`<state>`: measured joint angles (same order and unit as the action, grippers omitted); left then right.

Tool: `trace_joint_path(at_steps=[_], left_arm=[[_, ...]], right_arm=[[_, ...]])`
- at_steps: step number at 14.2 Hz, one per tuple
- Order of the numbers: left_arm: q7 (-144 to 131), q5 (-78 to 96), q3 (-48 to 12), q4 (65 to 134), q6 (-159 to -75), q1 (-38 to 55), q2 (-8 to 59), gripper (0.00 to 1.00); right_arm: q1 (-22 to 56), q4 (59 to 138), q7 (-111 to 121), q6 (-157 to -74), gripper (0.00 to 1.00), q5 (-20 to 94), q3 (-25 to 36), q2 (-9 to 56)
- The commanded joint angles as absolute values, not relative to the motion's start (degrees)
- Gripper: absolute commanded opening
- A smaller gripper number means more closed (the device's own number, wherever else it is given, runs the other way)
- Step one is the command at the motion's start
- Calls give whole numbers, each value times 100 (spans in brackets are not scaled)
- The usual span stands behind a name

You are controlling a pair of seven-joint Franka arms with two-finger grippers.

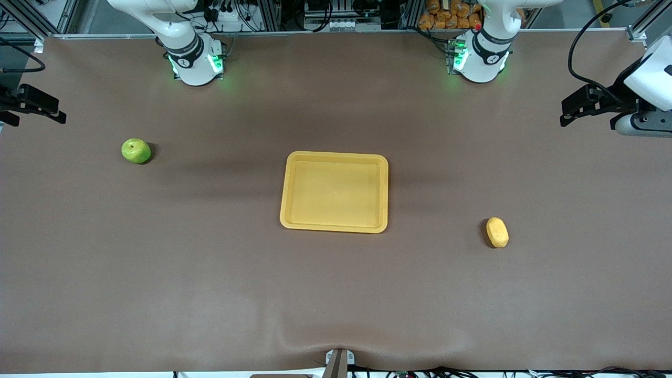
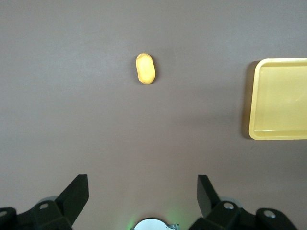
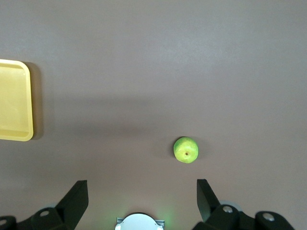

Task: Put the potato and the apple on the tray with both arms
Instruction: 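Reach the left gripper down toward the yellow potato while the right gripper reaches the apple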

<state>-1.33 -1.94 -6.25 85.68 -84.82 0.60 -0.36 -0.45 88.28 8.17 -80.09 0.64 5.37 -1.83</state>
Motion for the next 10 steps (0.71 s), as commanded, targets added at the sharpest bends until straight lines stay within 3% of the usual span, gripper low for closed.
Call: trace_joint_path(at_steps=[1, 10], left_arm=[[-53, -167, -633, 8648, -8543, 26, -62, 100], [-246, -88, -650, 9236, -8974, 44, 96, 100]], right_arm=[[-62, 8824, 738, -7945, 100, 35, 501, -220], [-211, 8534, 800, -8016, 100, 61, 571, -123]])
